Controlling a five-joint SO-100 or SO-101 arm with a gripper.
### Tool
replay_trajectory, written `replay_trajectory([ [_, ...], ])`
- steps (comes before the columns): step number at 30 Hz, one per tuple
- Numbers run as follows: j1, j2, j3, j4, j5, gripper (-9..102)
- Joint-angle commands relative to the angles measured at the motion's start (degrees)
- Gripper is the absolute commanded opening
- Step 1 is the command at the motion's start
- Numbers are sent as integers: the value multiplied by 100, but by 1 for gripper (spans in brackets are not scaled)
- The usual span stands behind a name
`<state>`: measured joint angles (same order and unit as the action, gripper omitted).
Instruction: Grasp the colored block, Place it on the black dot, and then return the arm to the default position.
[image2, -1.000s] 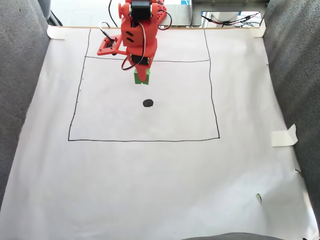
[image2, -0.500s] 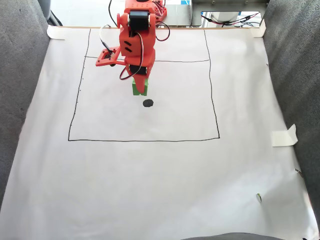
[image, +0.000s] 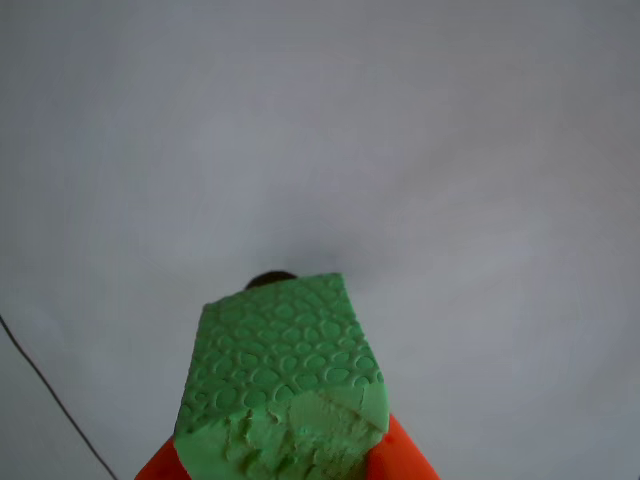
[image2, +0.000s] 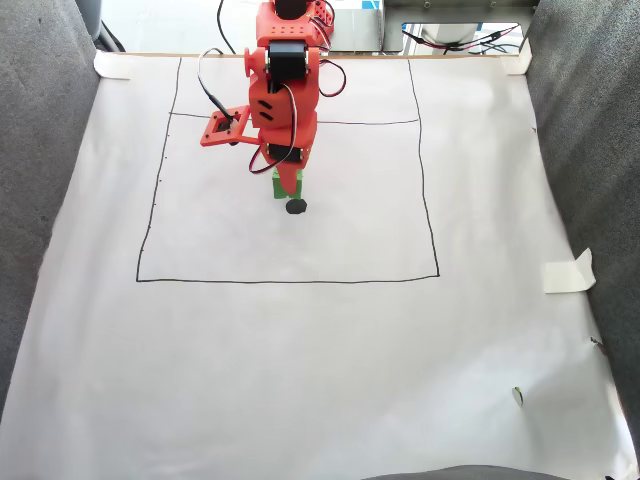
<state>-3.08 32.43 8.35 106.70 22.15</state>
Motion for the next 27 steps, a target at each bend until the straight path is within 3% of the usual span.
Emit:
replay_trajectory([
  [1, -35, 0, -413, 334, 9, 0],
  [27, -114, -756, -976, 237, 211, 0],
])
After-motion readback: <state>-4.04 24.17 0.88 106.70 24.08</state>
